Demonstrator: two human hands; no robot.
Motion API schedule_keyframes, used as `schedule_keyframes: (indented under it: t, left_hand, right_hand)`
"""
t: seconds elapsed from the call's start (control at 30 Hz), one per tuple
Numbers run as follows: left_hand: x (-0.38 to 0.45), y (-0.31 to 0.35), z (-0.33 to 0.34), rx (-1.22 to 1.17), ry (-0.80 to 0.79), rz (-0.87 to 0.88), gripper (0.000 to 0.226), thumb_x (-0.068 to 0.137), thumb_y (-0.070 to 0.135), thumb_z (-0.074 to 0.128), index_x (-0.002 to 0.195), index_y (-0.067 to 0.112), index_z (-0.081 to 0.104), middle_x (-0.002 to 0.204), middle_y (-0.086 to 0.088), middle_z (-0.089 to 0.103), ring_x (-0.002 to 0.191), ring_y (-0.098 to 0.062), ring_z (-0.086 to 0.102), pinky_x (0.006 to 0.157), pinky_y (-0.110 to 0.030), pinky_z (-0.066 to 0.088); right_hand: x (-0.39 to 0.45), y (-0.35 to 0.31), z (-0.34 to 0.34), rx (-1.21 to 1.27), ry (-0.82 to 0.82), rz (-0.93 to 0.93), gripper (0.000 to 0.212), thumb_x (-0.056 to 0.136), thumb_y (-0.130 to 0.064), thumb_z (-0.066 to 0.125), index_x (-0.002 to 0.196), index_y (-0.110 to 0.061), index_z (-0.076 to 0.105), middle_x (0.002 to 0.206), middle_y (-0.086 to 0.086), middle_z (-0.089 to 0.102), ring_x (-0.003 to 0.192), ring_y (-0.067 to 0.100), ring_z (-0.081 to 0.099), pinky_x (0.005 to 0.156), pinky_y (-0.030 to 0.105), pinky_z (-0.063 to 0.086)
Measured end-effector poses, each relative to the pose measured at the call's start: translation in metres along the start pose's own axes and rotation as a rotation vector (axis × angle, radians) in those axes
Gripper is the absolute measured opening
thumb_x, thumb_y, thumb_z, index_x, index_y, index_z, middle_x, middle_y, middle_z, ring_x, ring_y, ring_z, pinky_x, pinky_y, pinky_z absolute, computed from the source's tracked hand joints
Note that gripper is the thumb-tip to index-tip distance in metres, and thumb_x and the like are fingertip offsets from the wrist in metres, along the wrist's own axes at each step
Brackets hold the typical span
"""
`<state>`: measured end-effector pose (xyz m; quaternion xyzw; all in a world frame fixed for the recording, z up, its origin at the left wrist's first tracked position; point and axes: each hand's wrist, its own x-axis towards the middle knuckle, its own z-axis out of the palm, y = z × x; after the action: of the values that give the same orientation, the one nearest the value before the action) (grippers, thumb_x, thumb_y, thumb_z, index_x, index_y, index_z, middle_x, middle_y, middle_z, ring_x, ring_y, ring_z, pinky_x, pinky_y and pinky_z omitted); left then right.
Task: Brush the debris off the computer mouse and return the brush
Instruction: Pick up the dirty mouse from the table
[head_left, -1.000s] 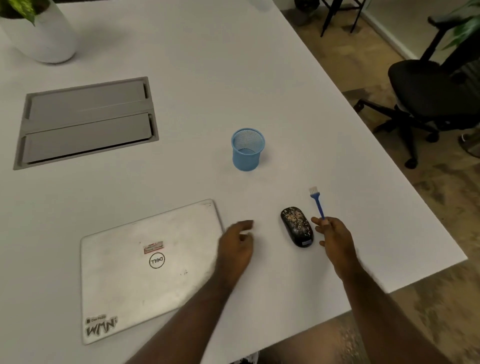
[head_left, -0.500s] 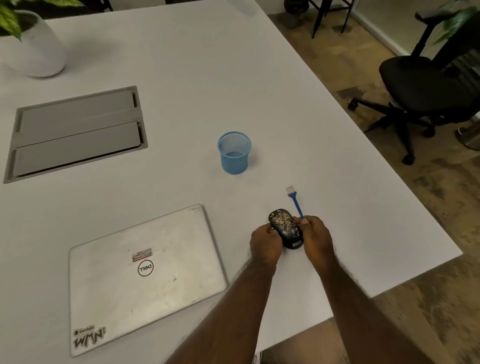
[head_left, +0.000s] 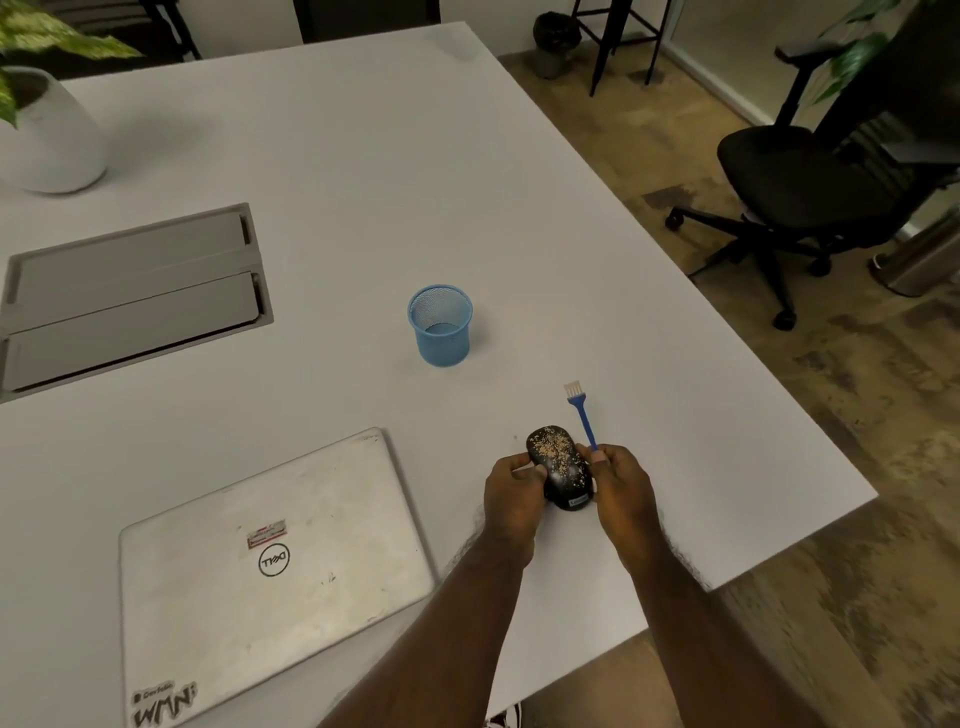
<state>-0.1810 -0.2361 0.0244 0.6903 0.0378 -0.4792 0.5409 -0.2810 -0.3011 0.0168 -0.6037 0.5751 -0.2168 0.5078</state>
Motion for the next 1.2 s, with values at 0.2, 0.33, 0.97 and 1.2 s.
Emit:
schedule_keyframes:
  t: [0.2,0.33,0.97,1.2]
  left_hand:
    - [-0.034,0.013,-0.007,-0.094,-0.110,-0.031,0.026,0.092,0.004,0.052,0.116,0.012,0.059,0.110,-0.011,0.068,0.101,-0.026,0.067,0.079,-0.035,0.058]
    - [-0.065,0.024,-0.017,-0.162,-0.188,-0.094,0.031,0.095,0.003,0.048,0.124,0.013,0.052,0.112,-0.012,0.065,0.103,-0.027,0.065,0.078,-0.039,0.058]
    - [-0.213,0.053,-0.074,-0.041,-0.545,-0.158,0.031,0.099,0.006,0.045,0.129,0.010,0.053,0.116,-0.018,0.064,0.105,-0.034,0.065,0.077,-0.046,0.059]
    - [-0.243,0.046,-0.091,0.050,-0.662,-0.171,0.030,0.098,0.005,0.046,0.127,0.007,0.055,0.117,-0.019,0.065,0.099,-0.033,0.066,0.086,-0.050,0.056]
  right_hand:
    - [-0.026,-0.016,-0.015,0.068,0.004,0.008,0.022,0.103,-0.019,0.043,0.105,-0.026,0.063,0.105,0.002,0.068,0.102,0.023,0.066,0.088,0.049,0.057]
    - [-0.055,-0.032,-0.027,0.114,0.015,0.013,0.022,0.104,-0.019,0.042,0.107,-0.024,0.063,0.112,0.006,0.068,0.107,0.025,0.064,0.089,0.045,0.058]
    - [-0.252,-0.101,-0.087,0.305,0.272,0.075,0.022,0.103,-0.017,0.045,0.109,-0.015,0.066,0.110,-0.003,0.073,0.102,0.018,0.066,0.070,0.030,0.052]
    - [-0.354,-0.094,-0.129,0.405,0.533,0.035,0.017,0.097,-0.005,0.056,0.101,-0.010,0.071,0.081,0.006,0.077,0.072,0.021,0.066,0.069,0.033,0.056]
